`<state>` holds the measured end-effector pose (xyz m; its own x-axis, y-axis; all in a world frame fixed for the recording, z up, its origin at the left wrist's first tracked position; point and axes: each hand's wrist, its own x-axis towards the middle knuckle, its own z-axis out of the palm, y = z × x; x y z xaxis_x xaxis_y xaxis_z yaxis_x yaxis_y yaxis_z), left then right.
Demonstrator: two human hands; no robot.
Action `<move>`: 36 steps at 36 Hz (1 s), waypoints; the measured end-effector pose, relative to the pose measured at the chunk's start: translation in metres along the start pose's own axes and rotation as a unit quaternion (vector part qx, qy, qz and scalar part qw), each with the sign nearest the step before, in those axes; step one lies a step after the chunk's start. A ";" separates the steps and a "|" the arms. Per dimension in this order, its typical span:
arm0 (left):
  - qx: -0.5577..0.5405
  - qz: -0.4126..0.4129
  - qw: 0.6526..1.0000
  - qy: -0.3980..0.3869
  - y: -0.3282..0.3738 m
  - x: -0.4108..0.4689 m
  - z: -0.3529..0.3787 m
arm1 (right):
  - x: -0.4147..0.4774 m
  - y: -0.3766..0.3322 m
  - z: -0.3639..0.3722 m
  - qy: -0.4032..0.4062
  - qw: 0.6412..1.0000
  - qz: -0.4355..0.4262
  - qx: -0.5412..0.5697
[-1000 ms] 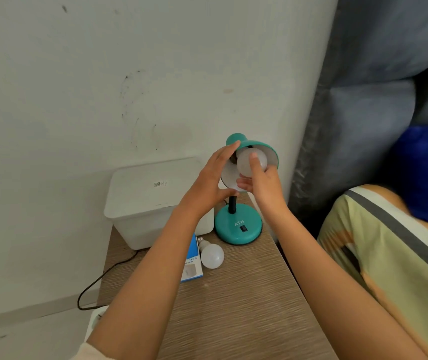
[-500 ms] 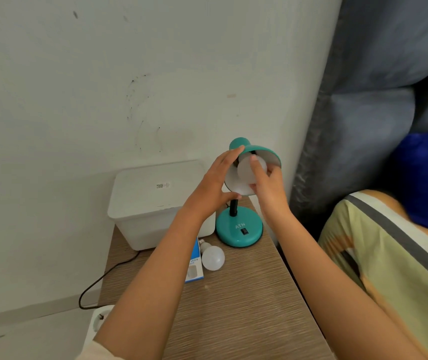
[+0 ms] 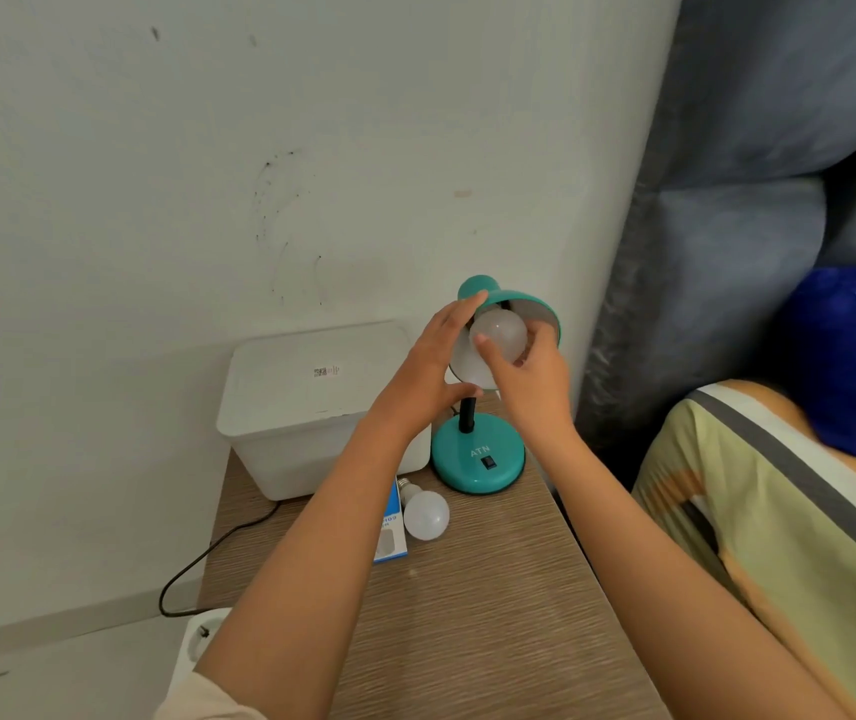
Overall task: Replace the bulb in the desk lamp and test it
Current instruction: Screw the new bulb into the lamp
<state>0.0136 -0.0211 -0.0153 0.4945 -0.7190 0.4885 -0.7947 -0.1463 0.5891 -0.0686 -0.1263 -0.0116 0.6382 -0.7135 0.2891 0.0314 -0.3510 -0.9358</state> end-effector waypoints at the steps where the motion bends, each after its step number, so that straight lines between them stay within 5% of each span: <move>1: 0.001 0.000 1.000 0.002 0.000 0.000 0.000 | 0.001 0.000 -0.001 -0.011 1.000 0.010 -0.003; 11: 0.002 0.001 1.000 -0.001 0.001 0.001 -0.001 | 0.000 0.001 -0.002 -0.008 1.000 0.021 -0.002; 15: -0.005 -0.002 1.000 -0.004 0.000 0.000 0.000 | -0.007 -0.003 0.001 0.002 0.995 -0.075 -0.060; 19: -0.003 0.003 1.000 0.000 0.002 0.000 -0.002 | 0.005 -0.001 -0.002 -0.005 1.000 0.020 -0.001; 24: 0.001 0.003 1.000 -0.005 0.003 0.000 -0.001 | 0.001 0.000 -0.001 -0.007 0.999 -0.007 -0.032; 27: 0.001 0.000 1.000 -0.004 0.003 0.000 -0.001 | 0.006 0.001 -0.004 -0.028 0.997 0.066 0.028; 32: 0.000 -0.008 1.000 -0.006 0.002 -0.001 0.000 | 0.004 -0.004 -0.007 -0.024 0.999 -0.013 -0.029; 36: 0.001 -0.007 1.000 -0.004 0.002 -0.002 -0.001 | 0.010 -0.007 -0.013 -0.046 0.997 0.053 0.039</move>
<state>0.0114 -0.0194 -0.0138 0.5032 -0.7221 0.4747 -0.7884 -0.1586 0.5944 -0.0721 -0.1393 0.0002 0.7093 -0.6838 0.1709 0.0165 -0.2263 -0.9739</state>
